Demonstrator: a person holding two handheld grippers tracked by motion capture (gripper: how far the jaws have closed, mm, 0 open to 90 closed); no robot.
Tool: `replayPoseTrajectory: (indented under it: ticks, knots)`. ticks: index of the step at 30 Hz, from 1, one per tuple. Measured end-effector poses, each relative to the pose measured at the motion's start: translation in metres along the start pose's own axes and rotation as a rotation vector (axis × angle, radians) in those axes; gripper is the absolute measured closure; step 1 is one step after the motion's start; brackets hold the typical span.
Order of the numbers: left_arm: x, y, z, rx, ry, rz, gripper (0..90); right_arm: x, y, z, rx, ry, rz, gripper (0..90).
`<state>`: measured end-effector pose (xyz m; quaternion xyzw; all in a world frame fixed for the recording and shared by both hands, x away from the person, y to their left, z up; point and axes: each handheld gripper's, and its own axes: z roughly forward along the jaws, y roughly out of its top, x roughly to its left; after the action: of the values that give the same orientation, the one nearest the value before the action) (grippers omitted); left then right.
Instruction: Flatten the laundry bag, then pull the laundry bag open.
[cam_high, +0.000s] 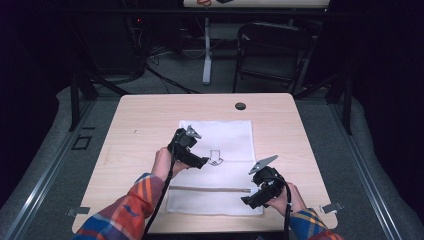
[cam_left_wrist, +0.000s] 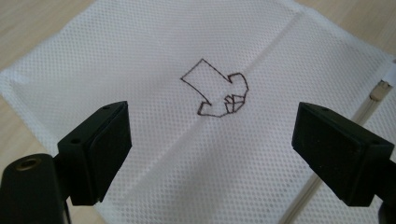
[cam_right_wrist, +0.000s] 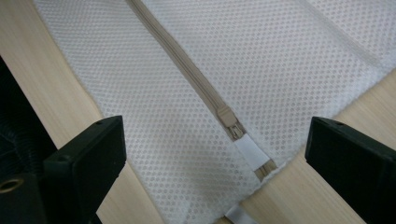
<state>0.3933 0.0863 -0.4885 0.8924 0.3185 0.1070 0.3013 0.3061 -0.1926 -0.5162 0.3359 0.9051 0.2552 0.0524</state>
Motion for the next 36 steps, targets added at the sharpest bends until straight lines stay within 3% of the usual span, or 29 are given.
replayPoseTrajectory:
  ticks: [6, 11, 14, 17, 25, 36]
  knots:
    - [-0.010, -0.019, -0.001, 0.004, -0.034, -0.006, 9.9, -0.007, -0.003, -0.002, 0.004, -0.020, 0.019, 0.0]
    - [-0.015, -0.025, 0.001, 0.026, -0.065, 0.004, 7.5, -0.012, -0.007, -0.003, -0.003, -0.019, 0.030, 0.0]
    - [-0.018, -0.027, 0.002, 0.031, -0.082, 0.011, 6.6, -0.014, -0.009, -0.006, -0.016, -0.028, 0.029, 0.0]
    - [-0.020, -0.026, 0.002, 0.022, -0.074, 0.017, 6.4, -0.017, -0.009, -0.009, -0.022, -0.022, 0.052, 0.0]
    - [-0.024, -0.026, 0.004, 0.033, -0.081, 0.023, 6.2, -0.019, -0.010, -0.008, -0.015, -0.027, 0.056, 0.4]
    - [-0.038, -0.024, 0.012, 0.009, -0.101, 0.047, 7.0, -0.019, -0.009, -0.009, -0.023, -0.026, 0.064, 5.0]
